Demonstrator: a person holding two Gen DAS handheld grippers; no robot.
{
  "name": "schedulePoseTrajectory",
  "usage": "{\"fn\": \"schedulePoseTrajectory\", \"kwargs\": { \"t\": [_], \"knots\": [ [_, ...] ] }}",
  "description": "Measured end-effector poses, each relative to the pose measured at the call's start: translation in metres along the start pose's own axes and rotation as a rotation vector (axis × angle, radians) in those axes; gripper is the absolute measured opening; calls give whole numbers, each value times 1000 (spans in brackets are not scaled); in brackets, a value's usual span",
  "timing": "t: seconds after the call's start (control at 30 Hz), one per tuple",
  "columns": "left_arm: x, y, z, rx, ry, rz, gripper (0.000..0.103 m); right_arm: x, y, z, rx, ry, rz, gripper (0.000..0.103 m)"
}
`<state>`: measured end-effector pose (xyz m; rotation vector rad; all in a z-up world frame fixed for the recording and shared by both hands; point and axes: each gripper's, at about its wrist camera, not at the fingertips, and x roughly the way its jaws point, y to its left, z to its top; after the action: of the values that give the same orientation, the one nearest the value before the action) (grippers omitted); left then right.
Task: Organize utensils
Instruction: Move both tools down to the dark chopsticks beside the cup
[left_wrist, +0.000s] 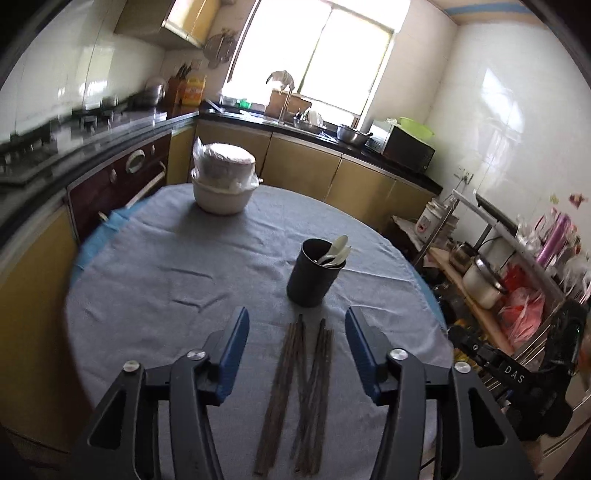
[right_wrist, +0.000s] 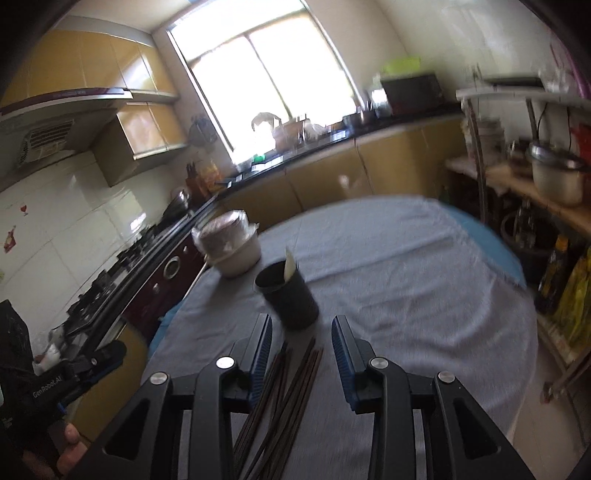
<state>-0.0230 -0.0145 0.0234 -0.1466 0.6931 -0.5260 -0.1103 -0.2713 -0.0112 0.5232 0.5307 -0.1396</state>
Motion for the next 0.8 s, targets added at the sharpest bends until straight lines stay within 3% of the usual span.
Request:
{"fn": "schedulePoseTrajectory", "kwargs": {
  "t": [0.1,0.27,0.47,0.57,0.8],
  "knots": [
    [-3,-2,-5,43,6,34,59,4,-10,-7,45,76,15,36],
    [30,9,-18,61,90,67,59,33,-19,-21,68,182,20,36],
    [88,26,-34,75,208,81,58,99,-29,-35,99,315,33,29],
    [117,31,-41,80,274,77,50,138,-28,-42,93,387,27,24],
    [160,30,-46,85,363,99,50,202,-14,-45,0,459,-17,18]
  ]
}}
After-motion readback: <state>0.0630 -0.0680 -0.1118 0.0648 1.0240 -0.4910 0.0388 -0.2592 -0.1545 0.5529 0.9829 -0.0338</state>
